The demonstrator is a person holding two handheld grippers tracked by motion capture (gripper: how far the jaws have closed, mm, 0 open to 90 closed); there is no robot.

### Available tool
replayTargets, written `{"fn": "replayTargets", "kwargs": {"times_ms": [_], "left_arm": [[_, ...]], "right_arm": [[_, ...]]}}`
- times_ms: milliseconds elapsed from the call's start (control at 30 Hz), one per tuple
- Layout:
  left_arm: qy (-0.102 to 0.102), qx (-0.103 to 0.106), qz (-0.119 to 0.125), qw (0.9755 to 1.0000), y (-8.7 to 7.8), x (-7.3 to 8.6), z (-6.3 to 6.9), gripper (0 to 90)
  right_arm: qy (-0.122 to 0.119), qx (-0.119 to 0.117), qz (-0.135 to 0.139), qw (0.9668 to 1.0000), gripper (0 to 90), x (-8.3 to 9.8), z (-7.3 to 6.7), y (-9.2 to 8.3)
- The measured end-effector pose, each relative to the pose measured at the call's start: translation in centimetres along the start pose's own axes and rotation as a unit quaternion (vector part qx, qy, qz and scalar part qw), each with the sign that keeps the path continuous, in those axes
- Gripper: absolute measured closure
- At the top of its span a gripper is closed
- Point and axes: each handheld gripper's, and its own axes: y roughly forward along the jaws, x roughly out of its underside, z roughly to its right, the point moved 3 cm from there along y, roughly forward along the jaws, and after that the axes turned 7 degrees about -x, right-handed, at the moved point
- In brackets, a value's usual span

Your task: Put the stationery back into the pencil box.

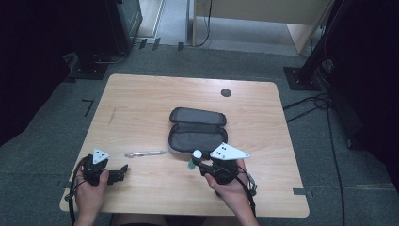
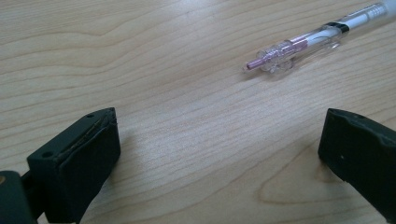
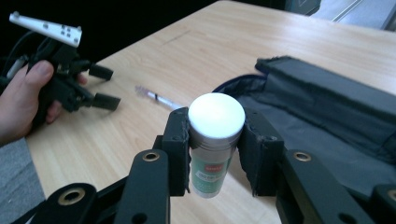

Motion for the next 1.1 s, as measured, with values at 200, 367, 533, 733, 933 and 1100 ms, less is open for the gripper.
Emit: {"fn": "replayTargets", "kwargs": {"times_ms": [200, 367, 533, 733, 933, 1100], "left_arm": [[0.000, 0.000, 0.000, 1.0000, 0.0, 0.0, 0.0, 0.0], [0.000, 0.000, 0.000, 1.0000, 0.0, 0.0, 0.0, 0.0], [0.000, 0.000, 0.000, 1.0000, 0.0, 0.0, 0.0, 0.0], [0.000, 0.000, 0.000, 1.0000, 0.0, 0.0, 0.0, 0.0], [0.000, 0.000, 0.000, 1.0000, 0.0, 0.0, 0.0, 0.0], [0.000, 0.000, 0.000, 1.0000, 0.0, 0.0, 0.0, 0.0]], "right_arm": [[-0.001, 0.014, 0.015, 0.9998, 65.5, -1.7, 0.8, -0.3], [0.005, 0.023, 0.029, 0.9993, 65.5, -2.6, 1.8, -0.3], [0.004, 0.050, 0.030, 0.9983, 65.5, -3.0, 3.2, 0.3], [0.022, 0.077, 0.023, 0.9966, 65.5, -2.5, 5.4, 1.5], [0.031, 0.101, 0.003, 0.9944, 65.5, -1.6, 7.3, 3.0], [0.021, 0.123, -0.021, 0.9920, 65.5, -1.0, 8.4, 4.6]]}}
